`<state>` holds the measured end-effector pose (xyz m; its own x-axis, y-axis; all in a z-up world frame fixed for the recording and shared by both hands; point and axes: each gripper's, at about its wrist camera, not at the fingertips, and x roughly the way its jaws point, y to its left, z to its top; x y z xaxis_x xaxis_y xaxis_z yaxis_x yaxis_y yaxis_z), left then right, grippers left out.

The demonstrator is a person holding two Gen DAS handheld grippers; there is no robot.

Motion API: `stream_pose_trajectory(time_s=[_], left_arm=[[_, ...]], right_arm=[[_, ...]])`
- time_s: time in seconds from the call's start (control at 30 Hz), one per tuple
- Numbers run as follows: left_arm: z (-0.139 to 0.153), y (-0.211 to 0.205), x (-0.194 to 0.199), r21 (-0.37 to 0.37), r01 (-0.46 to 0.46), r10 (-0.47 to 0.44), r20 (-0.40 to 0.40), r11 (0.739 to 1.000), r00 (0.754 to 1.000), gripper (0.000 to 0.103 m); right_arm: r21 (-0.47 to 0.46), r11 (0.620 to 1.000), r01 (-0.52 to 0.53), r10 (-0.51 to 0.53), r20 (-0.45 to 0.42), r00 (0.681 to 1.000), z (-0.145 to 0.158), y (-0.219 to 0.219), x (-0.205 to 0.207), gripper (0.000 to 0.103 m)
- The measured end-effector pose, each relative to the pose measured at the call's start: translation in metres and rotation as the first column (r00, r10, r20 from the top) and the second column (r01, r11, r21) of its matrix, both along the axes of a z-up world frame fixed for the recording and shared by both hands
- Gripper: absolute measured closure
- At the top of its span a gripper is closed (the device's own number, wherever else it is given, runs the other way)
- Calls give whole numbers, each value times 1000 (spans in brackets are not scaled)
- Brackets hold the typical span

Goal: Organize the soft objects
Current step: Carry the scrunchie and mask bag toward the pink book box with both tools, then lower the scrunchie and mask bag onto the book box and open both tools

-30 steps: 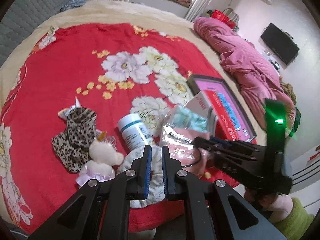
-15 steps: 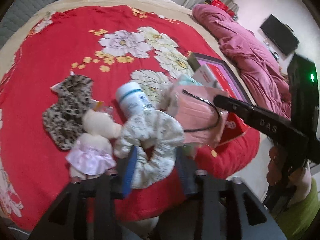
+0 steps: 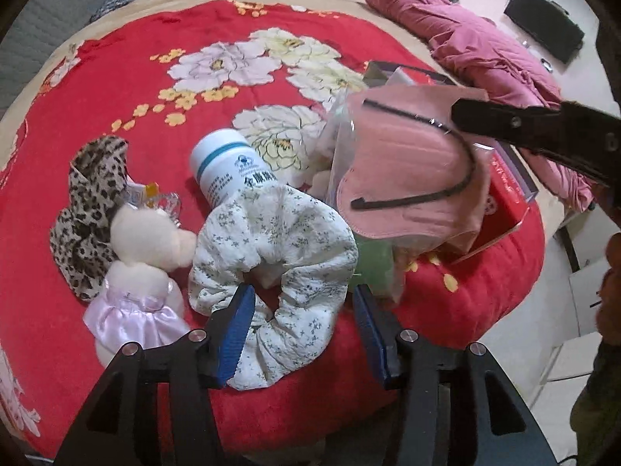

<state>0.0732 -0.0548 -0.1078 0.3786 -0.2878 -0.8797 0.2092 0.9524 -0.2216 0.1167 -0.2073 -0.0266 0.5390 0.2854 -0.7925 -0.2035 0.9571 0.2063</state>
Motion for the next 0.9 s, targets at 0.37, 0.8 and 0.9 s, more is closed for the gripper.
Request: stream_pose_trajectory(time_s=[0.37, 0.8, 0.9], left_arm=[[1, 16, 3, -54, -54, 52, -37, 997, 998, 97], [92, -19, 12, -95, 31, -19, 127, 995, 992, 97], [108, -41, 18, -99, 66, -51, 153, 993, 987, 97]], right_arm=[[37, 999, -5, 5, 14, 1000, 10, -6, -3, 91], [84, 996, 31, -41, 117, 992, 56, -39, -16, 91], [94, 993, 75, -88, 142, 986, 68, -64, -18, 91]])
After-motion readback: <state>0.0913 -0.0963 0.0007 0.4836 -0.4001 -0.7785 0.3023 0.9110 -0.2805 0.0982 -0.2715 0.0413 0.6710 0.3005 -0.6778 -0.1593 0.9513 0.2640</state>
